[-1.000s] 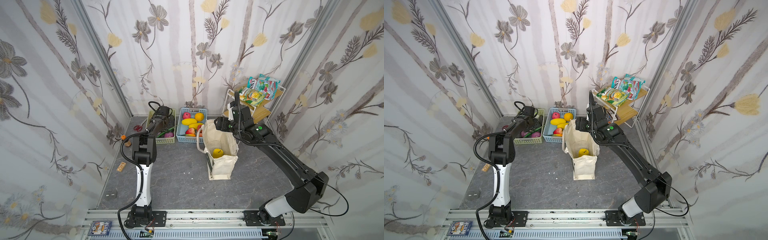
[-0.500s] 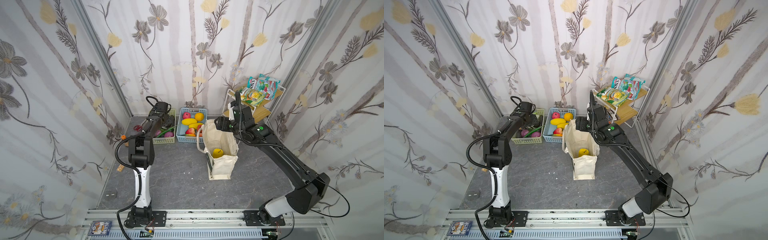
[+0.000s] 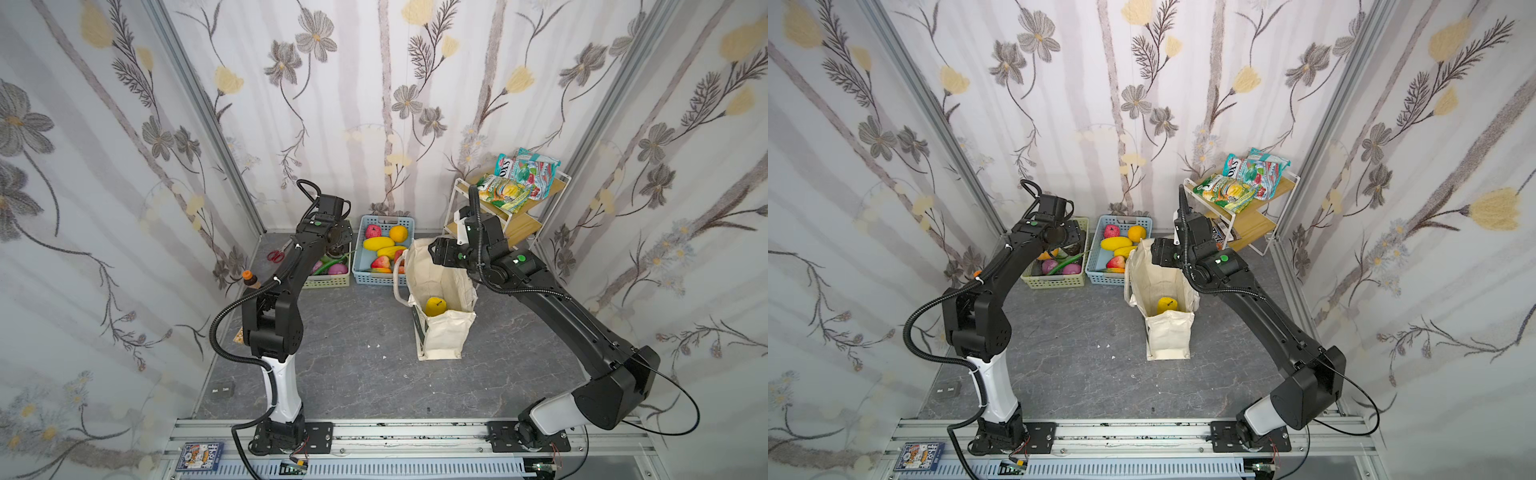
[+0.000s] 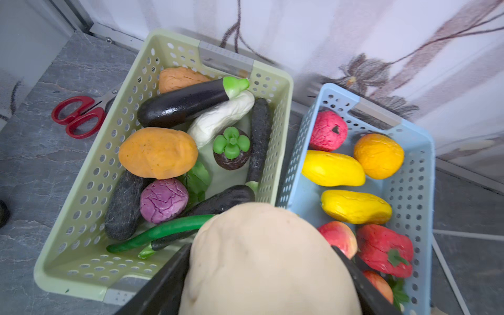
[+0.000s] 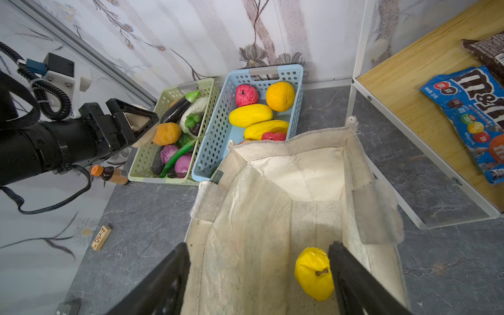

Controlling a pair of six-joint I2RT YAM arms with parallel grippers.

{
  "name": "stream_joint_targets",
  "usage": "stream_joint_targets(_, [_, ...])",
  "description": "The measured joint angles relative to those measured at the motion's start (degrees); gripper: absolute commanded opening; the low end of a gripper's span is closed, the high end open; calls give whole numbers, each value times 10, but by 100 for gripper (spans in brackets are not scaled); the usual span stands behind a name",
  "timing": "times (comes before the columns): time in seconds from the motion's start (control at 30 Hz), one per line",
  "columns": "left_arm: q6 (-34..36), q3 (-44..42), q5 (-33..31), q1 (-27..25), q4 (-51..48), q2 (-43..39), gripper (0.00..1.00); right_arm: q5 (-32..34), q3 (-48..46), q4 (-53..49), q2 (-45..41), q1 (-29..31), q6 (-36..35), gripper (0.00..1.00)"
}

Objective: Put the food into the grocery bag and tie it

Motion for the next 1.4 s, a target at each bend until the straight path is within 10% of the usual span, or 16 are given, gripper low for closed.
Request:
stream_joint_targets(0.6, [-18, 9, 45, -131, -30, -128, 76, -117, 29, -152, -8, -16, -102, 81])
stream_joint_targets(1.4, [-65, 25, 146, -293, -22, -68, 76, -139, -20, -211, -81, -53, -132, 81])
